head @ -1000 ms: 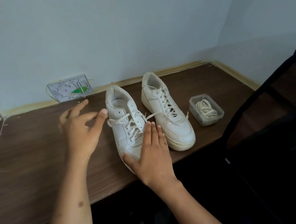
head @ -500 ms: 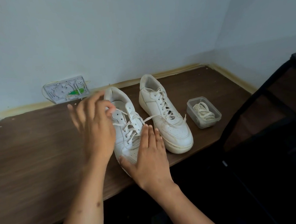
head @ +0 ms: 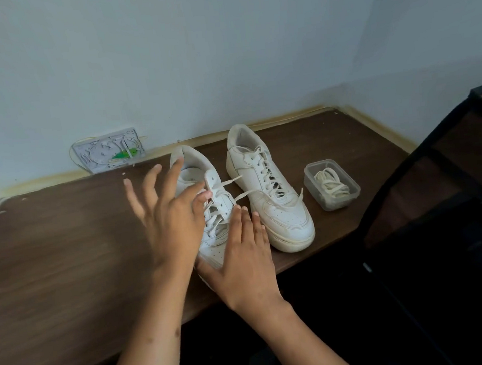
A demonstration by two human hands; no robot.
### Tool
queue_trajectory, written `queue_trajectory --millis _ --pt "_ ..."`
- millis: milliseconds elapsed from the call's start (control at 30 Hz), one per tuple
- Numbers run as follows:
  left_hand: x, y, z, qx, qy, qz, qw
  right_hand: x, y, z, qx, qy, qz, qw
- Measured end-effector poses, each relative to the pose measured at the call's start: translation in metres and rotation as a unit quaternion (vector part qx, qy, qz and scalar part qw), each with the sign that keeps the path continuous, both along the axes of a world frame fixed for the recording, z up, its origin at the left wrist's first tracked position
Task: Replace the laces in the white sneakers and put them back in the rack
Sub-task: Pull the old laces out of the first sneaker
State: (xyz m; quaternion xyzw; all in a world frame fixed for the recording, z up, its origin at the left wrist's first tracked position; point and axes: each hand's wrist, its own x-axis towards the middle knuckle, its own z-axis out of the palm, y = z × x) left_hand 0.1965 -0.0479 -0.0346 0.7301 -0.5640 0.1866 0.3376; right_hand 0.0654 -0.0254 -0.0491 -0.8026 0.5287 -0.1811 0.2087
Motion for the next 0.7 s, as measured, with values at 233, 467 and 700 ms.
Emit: queue_trajectory --millis 233,467,700 --pt "0.002 -0.005 -0.001 -0.08 0.028 0.031 0.996 0.0 0.002 -0.001 -0.008 -0.012 0.002 1.0" --pt "0.004 0.006 0.023 -0.269 0.078 0.073 0.957 0.0 0.0 0.001 -0.002 -0.003 0.008 1.0" --pt "0.016 0.012 0.013 -0.07 0.136 0.063 0.986 0.001 0.0 0.001 0.001 -0.015 0.006 1.0"
